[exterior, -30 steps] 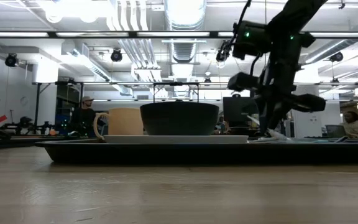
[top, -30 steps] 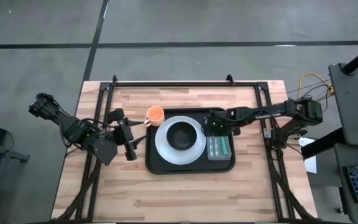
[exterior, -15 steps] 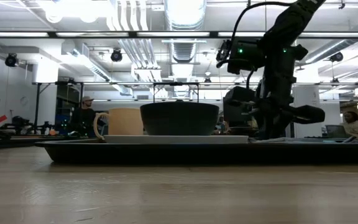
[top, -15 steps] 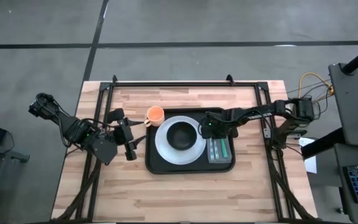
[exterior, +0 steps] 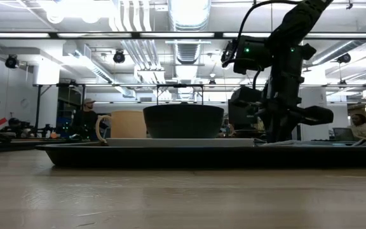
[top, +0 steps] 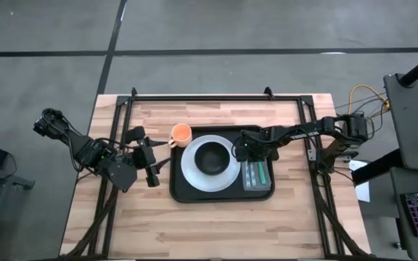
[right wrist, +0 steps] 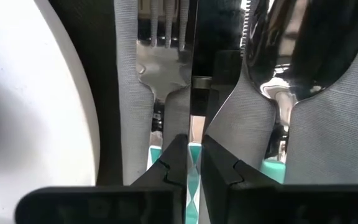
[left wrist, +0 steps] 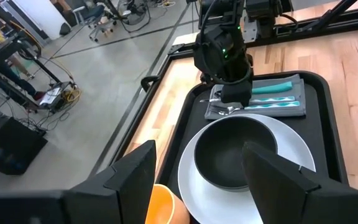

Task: Set up tray
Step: Put the green knife on top of the grey napkin on the black serving tray to the left side of the green spoon, then return to Home Position

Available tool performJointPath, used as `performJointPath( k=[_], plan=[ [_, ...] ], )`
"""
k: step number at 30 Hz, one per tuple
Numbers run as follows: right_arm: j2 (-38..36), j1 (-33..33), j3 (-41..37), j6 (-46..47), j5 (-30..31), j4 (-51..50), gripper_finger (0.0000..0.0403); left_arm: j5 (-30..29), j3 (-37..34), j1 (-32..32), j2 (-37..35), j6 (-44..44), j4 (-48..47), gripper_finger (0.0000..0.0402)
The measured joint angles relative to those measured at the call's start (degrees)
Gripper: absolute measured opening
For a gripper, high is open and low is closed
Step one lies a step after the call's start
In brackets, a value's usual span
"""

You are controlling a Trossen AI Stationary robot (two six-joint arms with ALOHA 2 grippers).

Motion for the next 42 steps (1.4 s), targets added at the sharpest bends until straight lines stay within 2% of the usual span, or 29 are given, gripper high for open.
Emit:
performJointPath(
  k=[9, 14, 17, 18, 20, 25, 27, 29, 31, 34, 38, 42],
  plan=[
    [-1.9, 0.0, 0.0, -2.2, -0.2, -0.2, 0.0084, 1.2, 0.0, 0.0, 0.0, 0.0, 0.0, 0.0217],
    [-5.5, -0.2, 0.0, -5.2, -6.5, -0.3, 0.0104, 1.2, 0.0, 0.0, -0.2, -0.8, 0.0, 0.0217],
    [-10.8, 0.5, 0.0, -11.5, -8.3, -0.5, 0.0108, 1.2, 0.0, 0.0, -0.9, -1.1, 0.0, 0.0217],
    [-13.0, 1.6, 0.0, -13.9, -6.6, -1.1, 0.0108, 1.2, 0.0, 0.0, -1.3, -1.2, 0.0, 0.0217],
    [-17.9, 4.1, 0.0, -18.9, 0.7, -2.7, 0.0108, 1.3, 0.0, 0.0, -2.9, -1.2, 0.0, 0.0217],
    [-32.1, 10.9, -0.5, -26.4, 26.9, -8.4, 0.0115, 1.3, -0.6, 0.6, -8.6, 0.3, 0.6, 0.0217],
    [-37.7, 12.5, -1.5, -30.2, 32.4, -8.4, 0.0119, 1.2, -1.5, 1.3, -10.9, 0.9, 1.6, 0.0217],
    [-43.1, 13.3, -2.9, -33.2, 34.0, -8.2, 0.0124, 1.1, -3.6, 1.6, -13.2, 2.4, 3.1, 0.0217],
    [-48.1, 13.3, -4.9, -35.3, 33.9, -7.8, 0.0128, 1.4, -6.7, 1.6, -15.9, 3.6, 5.3, 0.0217],
    [-54.5, 13.7, -9.1, -40.0, 32.7, -1.1, 0.0135, 3.1, -12.6, 1.6, -20.4, 6.7, 11.3, 0.0217],
    [-60.2, 14.6, -16.1, -50.5, 23.3, 14.5, 0.0140, 10.6, -22.2, 1.6, -27.2, 13.5, 23.5, 0.0217],
    [-63.2, 14.9, -20.8, -57.5, 12.7, 27.0, 0.0140, 11.8, -32.4, 1.6, -34.7, 20.5, 36.1, 0.0217]
  ],
)
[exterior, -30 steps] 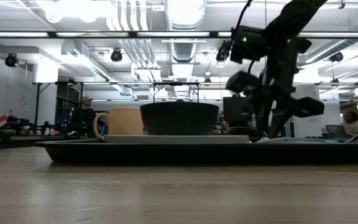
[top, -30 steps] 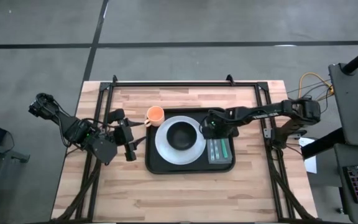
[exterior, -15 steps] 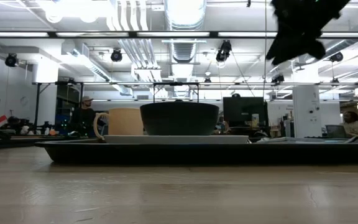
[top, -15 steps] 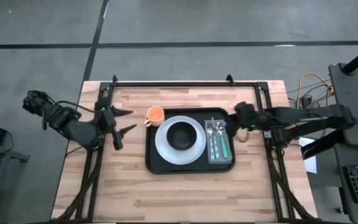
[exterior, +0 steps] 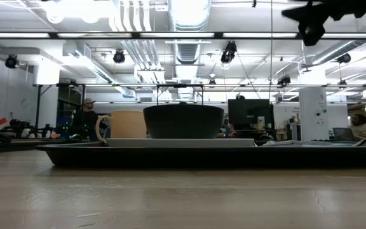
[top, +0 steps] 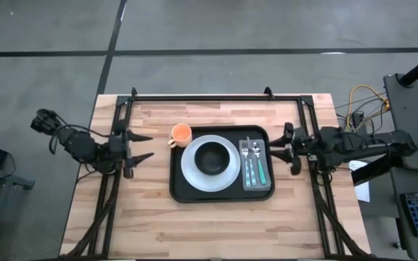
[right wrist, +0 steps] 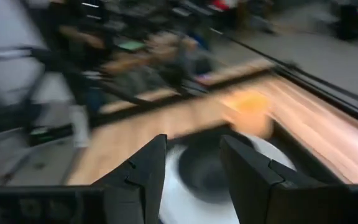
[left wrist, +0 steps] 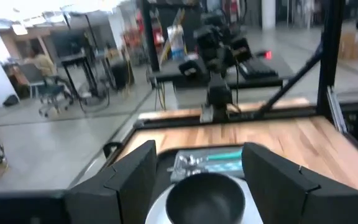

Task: Set up tray
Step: Return to Home Position

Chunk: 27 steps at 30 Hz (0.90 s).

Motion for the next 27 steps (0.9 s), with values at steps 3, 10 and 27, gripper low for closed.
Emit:
performJointPath(
  k=[3, 10, 27],
  plan=[
    [-1.5, 0.0, -1.4, -1.2, -5.3, 1.0, 0.0136, -0.1, -6.6, 0.0, -5.9, -0.7, 5.3, 0.0217],
    [-2.1, 0.9, -3.6, -10.8, -21.4, 3.0, 0.0127, -1.7, -18.1, -0.1, -17.5, -9.2, 11.6, 0.0217],
    [-10.6, 7.4, -16.7, -14.3, -29.1, 17.2, 0.0123, 12.2, -21.1, -0.1, -23.6, -8.6, 7.4, 0.0217]
  ],
)
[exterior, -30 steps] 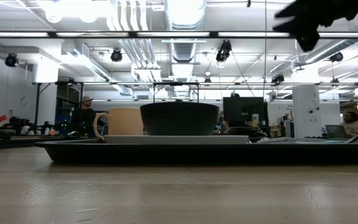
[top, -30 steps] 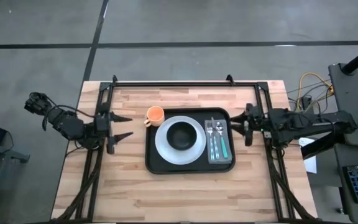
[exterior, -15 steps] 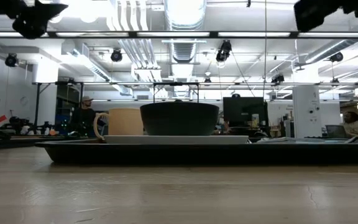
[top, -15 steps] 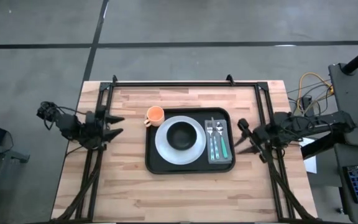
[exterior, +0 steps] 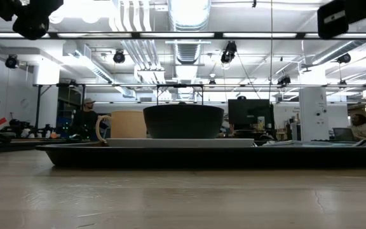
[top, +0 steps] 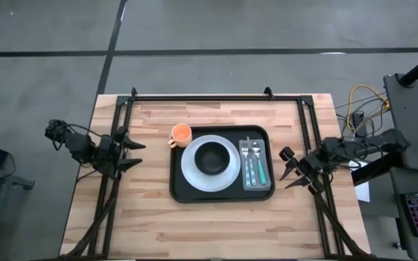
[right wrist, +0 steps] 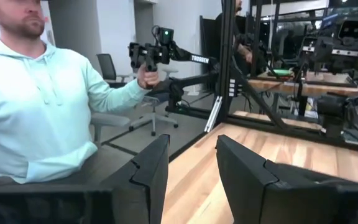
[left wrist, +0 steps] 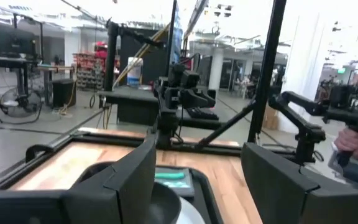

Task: Set up tray
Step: Return to Home Position

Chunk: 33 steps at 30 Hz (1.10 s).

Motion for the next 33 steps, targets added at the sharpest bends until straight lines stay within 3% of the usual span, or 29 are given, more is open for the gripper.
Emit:
performJointPath(
  k=[15, 25, 33],
  plan=[
    [-15.1, 0.0, -9.6, -0.7, 0.0, -0.7, 0.0123, 0.6, -7.8, 0.0, -5.2, -1.0, 2.7, 0.0217],
    [-19.3, 0.0, -10.1, -3.3, -4.6, -3.0, 0.0123, 14.3, -8.9, 0.1, -5.2, -0.7, 3.7, 0.0217],
    [-19.3, 0.0, -10.2, -5.5, -8.8, -3.4, 0.0123, 16.6, -16.3, 0.1, -5.3, -0.9, 14.5, 0.0217]
  ],
)
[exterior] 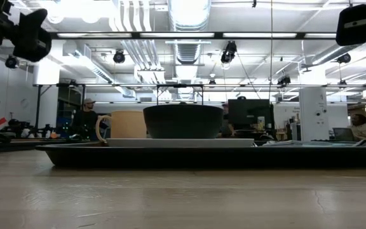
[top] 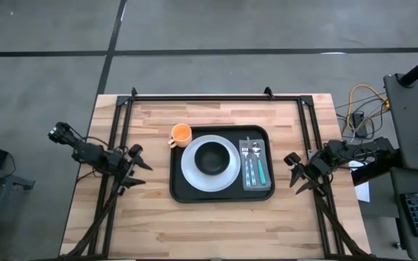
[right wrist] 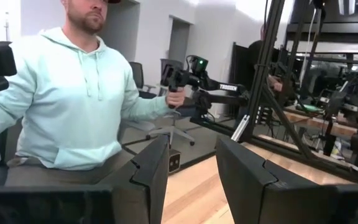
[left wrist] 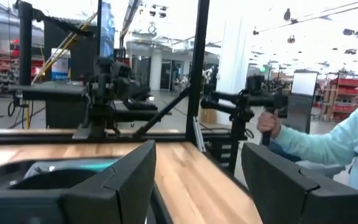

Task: Set up tray
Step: Return to Home Position

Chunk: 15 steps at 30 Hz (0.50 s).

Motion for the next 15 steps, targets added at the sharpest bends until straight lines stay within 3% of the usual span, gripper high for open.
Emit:
performJointPath(
  k=[12, 15],
  plan=[
    [0.1, 0.0, 0.0, -1.9, -0.1, -4.0, 0.0123, 2.5, -1.0, 0.0, 0.0, -0.8, 0.0, 0.0217],
    [0.0, 0.0, 0.0, -2.6, -2.6, -4.6, 0.0123, 3.2, -1.0, 0.0, 0.0, -1.7, -0.7, 0.0217]
  ],
)
